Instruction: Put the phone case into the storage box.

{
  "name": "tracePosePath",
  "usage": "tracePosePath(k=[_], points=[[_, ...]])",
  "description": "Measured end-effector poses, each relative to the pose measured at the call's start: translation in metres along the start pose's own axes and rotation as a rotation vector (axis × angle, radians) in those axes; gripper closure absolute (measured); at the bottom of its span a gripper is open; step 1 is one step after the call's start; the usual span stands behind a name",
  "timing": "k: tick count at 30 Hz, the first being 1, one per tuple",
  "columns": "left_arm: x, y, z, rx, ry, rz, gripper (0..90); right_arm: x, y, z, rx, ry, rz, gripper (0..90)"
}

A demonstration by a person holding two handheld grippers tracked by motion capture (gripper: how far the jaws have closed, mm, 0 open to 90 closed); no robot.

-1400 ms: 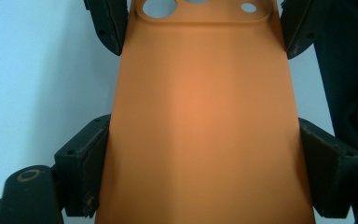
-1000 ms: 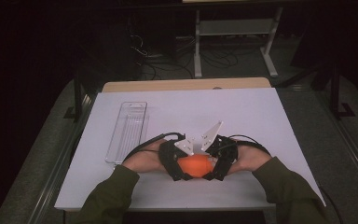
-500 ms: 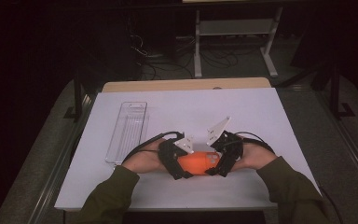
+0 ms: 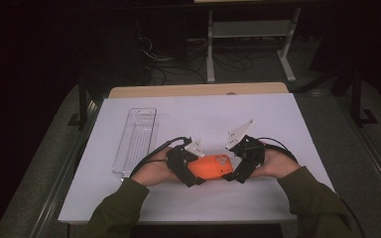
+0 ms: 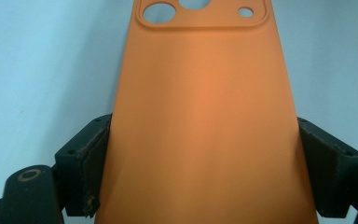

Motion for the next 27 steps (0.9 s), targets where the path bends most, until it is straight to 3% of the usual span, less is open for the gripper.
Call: tracePosePath(k=[9,11,18,21,27], points=[[-0.008,-0.004,-0.001,-0.020,0.060,0.105,15.8,0.011,-0.006,0.007,0.031,-0.046,-0.072,0.0],[-0.010,-0.006,0.000,-0.023,0.071,0.106,15.8,0.014,-0.008,0.008,0.043,-0.064,-0.096,0.0],[-0.018,-0.008,0.006,-0.015,0.124,0.179,15.8,0.019,-0.015,0.013,0.085,-0.129,-0.212,0.0],[-0.020,-0.009,0.008,-0.007,0.140,0.184,15.8,0.021,-0.018,0.014,0.113,-0.163,-0.282,0.0],[-0.024,-0.010,0.011,-0.009,0.172,0.216,15.8,0.023,-0.029,0.015,0.156,-0.220,-0.361,0.0]])
Point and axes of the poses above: each handheld gripper's, and its own axes: z roughly backward along the jaws, y roughly out of its top, x roughly to its right, the point moved 9 cm from there along -z, roughly forward along the jaws, and after that the axes turned 9 degrees about -z, right-handed, at the moved point
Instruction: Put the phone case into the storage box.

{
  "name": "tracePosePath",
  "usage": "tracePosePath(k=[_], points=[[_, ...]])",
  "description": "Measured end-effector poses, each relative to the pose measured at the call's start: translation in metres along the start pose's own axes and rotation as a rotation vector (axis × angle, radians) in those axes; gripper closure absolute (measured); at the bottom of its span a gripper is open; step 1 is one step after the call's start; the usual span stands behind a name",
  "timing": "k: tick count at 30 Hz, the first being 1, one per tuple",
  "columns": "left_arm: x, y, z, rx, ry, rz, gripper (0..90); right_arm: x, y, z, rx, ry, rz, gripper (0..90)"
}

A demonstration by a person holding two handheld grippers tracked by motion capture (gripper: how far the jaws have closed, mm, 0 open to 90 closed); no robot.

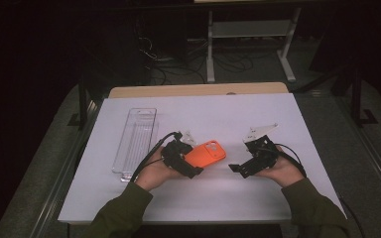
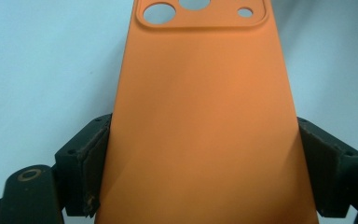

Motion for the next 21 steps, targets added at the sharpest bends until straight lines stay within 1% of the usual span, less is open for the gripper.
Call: tracePosePath(k=[1,2,3,4,6,7,9,10,11,13,14,15,16,17,19,20,21], points=[[-0.001,0.000,0.000,0.001,0.002,0.000,15.8,0.001,-0.001,0.000,0.012,-0.005,-0.013,0.0],[-0.002,-0.001,0.001,-0.002,0.007,0.002,15.8,0.002,-0.003,0.001,0.020,-0.018,-0.040,0.0],[-0.004,-0.001,0.002,-0.009,0.011,-0.004,15.8,0.004,-0.004,0.001,0.034,-0.030,-0.043,0.0],[-0.004,-0.001,0.002,-0.007,0.016,0.009,15.8,0.004,-0.005,0.001,0.042,-0.032,-0.054,0.0],[-0.006,-0.002,0.003,-0.010,0.023,0.033,15.8,0.005,-0.008,0.002,0.057,-0.042,-0.096,0.0],[-0.006,-0.002,0.003,-0.011,0.026,0.042,15.8,0.006,-0.009,0.002,0.073,-0.051,-0.095,0.0],[-0.006,-0.002,0.003,-0.009,0.027,0.043,15.8,0.005,-0.011,0.002,0.078,-0.062,-0.108,0.0],[-0.006,-0.001,0.002,0.001,0.033,0.051,15.8,0.006,-0.011,0.002,0.085,-0.067,-0.109,0.0],[-0.007,-0.001,0.003,0.000,0.039,0.056,15.8,0.006,-0.011,0.002,0.091,-0.071,-0.121,0.0],[-0.009,-0.002,0.003,-0.005,0.043,0.054,15.8,0.004,-0.010,0.003,0.117,-0.073,-0.131,0.0],[-0.009,-0.002,0.003,-0.004,0.043,0.064,15.8,0.002,-0.011,0.002,0.112,-0.064,-0.133,0.0],[-0.009,-0.002,0.003,0.002,0.049,0.076,15.8,0.001,-0.012,0.001,0.108,-0.071,-0.131,0.0],[-0.010,-0.002,0.003,-0.002,0.052,0.073,15.8,0.001,-0.012,-0.001,0.110,-0.079,-0.124,0.0],[-0.010,-0.003,0.003,-0.005,0.051,0.073,15.8,0.001,-0.013,-0.002,0.101,-0.086,-0.132,0.0],[-0.010,-0.002,0.003,0.003,0.055,0.090,15.8,-0.001,-0.014,-0.006,0.099,-0.069,-0.143,0.0],[-0.011,-0.002,0.004,0.000,0.054,0.083,15.8,-0.001,-0.015,-0.008,0.104,-0.072,-0.127,0.0],[-0.011,-0.002,0.004,0.004,0.054,0.089,15.8,-0.001,-0.016,-0.009,0.097,-0.077,-0.131,0.0]])
Point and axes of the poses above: each handheld gripper's, and its own axes: z roughly backward along the jaws, y roughly out of its top, x roughly to its right, the point moved 9 cm from there along -z, roughly forward along the jaws, and after that the axes turned 9 degrees about -z, right-handed, at the moved point
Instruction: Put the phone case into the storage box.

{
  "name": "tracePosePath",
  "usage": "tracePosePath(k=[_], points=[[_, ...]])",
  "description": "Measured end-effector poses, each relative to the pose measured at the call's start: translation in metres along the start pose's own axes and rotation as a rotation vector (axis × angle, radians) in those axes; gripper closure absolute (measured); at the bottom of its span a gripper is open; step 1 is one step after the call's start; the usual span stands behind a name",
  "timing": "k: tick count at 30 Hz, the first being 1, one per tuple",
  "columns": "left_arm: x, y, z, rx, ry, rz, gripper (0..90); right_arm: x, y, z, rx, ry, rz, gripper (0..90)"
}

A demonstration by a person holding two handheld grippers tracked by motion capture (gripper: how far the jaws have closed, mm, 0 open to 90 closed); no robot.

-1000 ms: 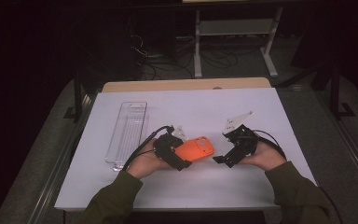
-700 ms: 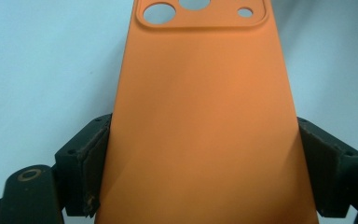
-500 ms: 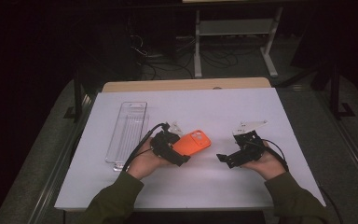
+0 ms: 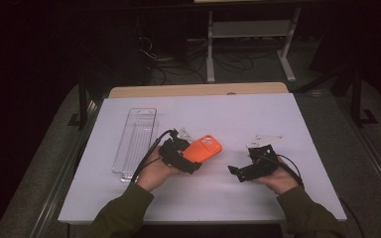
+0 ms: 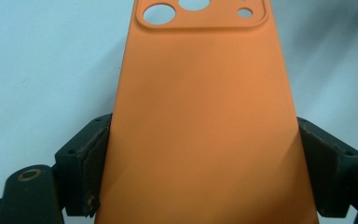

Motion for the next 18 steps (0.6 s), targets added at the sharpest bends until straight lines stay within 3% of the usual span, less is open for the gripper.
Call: tracePosePath(k=[2,4,11,18], points=[[-0.001,0.001,0.001,0.010,-0.001,0.008,15.8,0.000,0.000,-0.003,0.007,0.007,-0.006,0.0],[-0.001,0.001,0.002,0.013,-0.002,0.012,15.8,0.001,0.000,-0.005,0.034,-0.018,-0.008,0.0],[0.001,0.003,0.002,0.022,-0.015,0.024,15.8,-0.007,0.000,-0.015,0.064,-0.001,-0.017,0.0],[0.004,0.004,0.001,0.020,-0.024,0.016,15.8,-0.008,0.002,-0.023,0.106,-0.014,-0.015,0.0]])
Point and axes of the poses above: each handheld gripper's, and its own axes: z roughly backward along the jaws, y roughly out of its top, x roughly to its right, the point moved 9 cm from there along -z, roughly forward along the jaws, and after that the axes turned 9 degrees about -z, right-handed, at the moved point
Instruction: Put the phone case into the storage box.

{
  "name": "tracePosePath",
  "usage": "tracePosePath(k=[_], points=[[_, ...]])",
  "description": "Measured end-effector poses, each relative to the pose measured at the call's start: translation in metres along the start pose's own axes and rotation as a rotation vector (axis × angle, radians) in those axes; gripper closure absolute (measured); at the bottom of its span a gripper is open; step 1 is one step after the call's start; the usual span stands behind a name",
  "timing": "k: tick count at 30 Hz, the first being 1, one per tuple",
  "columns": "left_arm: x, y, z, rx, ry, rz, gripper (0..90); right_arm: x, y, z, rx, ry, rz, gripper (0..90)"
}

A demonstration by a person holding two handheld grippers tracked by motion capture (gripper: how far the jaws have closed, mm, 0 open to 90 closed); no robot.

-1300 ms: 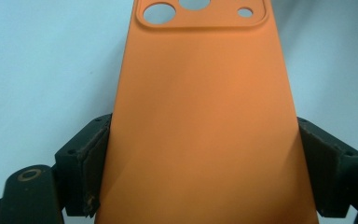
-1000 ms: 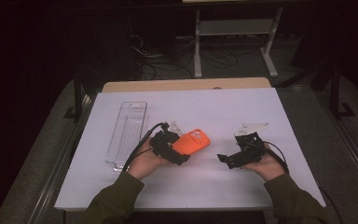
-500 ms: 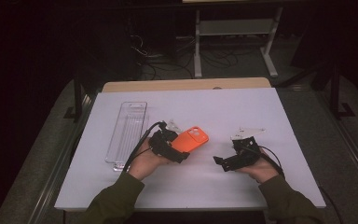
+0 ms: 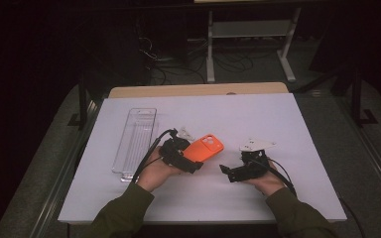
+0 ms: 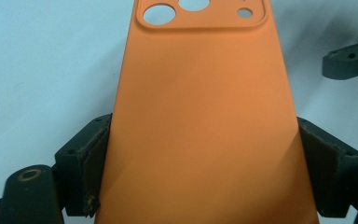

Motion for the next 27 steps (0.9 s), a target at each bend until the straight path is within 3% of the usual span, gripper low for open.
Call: tracePosePath(k=[4,20,27], points=[[0.000,0.000,-0.001,0.002,0.001,-0.011,15.8,0.001,0.000,-0.004,0.013,0.002,-0.011,0.0],[0.001,0.000,-0.002,-0.001,-0.004,-0.018,15.8,-0.003,-0.004,-0.012,0.014,-0.031,0.033,0.0],[0.001,0.000,-0.002,-0.003,-0.006,-0.020,15.8,-0.003,-0.003,-0.012,0.023,-0.056,0.084,0.0]])
Point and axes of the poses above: each handheld gripper's, and its own axes: z roughly backward along the jaws, y roughly out of its top, x roughly to its right, the point moved 9 cm from there along -z, roughly forward along the jaws, and after that the axes turned 9 degrees about -z, right-handed, at the moved point
